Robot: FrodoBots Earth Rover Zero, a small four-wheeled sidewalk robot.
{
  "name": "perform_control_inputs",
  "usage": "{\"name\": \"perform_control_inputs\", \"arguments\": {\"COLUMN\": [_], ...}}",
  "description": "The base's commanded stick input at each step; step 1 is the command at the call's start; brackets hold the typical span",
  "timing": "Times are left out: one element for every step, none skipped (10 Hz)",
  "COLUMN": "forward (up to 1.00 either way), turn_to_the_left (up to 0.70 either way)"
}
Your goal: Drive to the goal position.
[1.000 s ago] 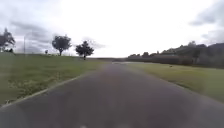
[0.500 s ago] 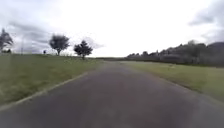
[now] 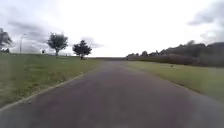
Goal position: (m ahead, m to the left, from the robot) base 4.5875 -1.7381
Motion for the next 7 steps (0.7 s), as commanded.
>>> {"name": "perform_control_inputs", "arguments": {"forward": [0.70,0.70,0.70,0.70,0.70,0.70,0.70], "turn_to_the_left": [0.00,0.00,0.00,0.00,0.00,0.00,0.01]}}
